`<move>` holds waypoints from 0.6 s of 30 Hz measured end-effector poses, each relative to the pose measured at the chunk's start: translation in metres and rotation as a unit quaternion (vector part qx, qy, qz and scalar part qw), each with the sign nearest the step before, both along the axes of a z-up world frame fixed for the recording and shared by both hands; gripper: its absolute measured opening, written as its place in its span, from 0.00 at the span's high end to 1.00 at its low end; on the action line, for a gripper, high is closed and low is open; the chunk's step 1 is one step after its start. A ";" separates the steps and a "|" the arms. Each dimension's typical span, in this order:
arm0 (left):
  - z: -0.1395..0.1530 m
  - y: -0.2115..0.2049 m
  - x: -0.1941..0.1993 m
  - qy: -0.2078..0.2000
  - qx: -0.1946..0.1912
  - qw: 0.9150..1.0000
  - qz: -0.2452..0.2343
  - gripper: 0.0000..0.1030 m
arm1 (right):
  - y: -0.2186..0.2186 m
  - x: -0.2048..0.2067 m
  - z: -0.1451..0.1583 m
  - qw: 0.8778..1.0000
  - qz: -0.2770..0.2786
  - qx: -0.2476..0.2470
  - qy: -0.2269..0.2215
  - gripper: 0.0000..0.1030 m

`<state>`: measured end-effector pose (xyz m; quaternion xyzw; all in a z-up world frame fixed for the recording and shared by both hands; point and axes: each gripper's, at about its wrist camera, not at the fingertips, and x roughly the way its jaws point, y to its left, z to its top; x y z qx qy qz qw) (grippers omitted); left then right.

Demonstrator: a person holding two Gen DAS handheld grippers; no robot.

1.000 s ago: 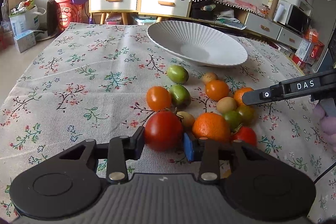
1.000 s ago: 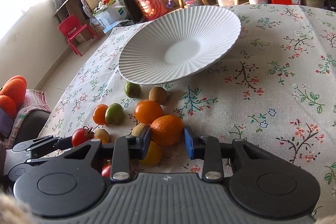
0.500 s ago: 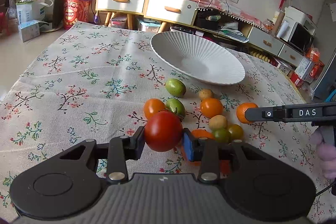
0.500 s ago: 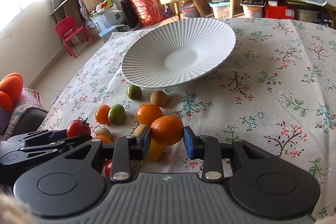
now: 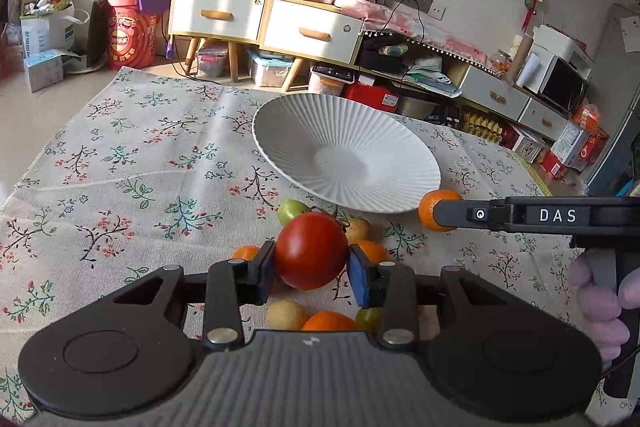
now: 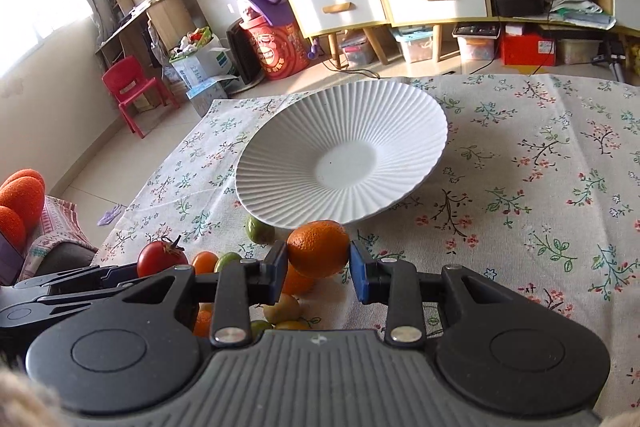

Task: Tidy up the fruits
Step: 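Carry the red tomato and mandarin over the white plate with both tools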

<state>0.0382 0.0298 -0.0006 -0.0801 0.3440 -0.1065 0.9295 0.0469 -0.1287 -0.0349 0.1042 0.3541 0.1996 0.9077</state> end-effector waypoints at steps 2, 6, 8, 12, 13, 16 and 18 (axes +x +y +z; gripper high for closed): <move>0.002 -0.005 0.007 -0.004 0.005 1.000 -0.007 0.74 | -0.002 0.004 0.003 1.000 -0.003 0.004 -0.009 0.71; 0.002 -0.013 0.023 -0.006 -0.005 1.000 -0.024 0.74 | -0.007 0.017 0.007 1.000 -0.006 -0.001 -0.023 0.71; 0.000 -0.015 0.033 -0.004 -0.006 1.000 -0.026 0.74 | -0.008 0.025 0.005 1.000 -0.006 -0.003 -0.025 0.71; -0.006 -0.016 0.053 0.007 -0.011 1.000 -0.020 0.74 | -0.010 0.038 0.000 1.000 -0.011 0.002 -0.024 0.71; -0.008 -0.016 0.058 0.009 -0.009 1.000 -0.020 0.74 | -0.011 0.040 -0.002 1.000 -0.011 0.004 -0.025 0.71; -0.011 -0.017 0.067 0.002 0.002 1.000 -0.021 0.73 | -0.009 0.047 -0.006 1.000 -0.009 -0.003 -0.025 0.71; -0.009 -0.016 0.072 -0.007 0.007 0.999 -0.032 0.74 | -0.008 0.053 -0.008 1.000 -0.007 -0.009 -0.023 0.71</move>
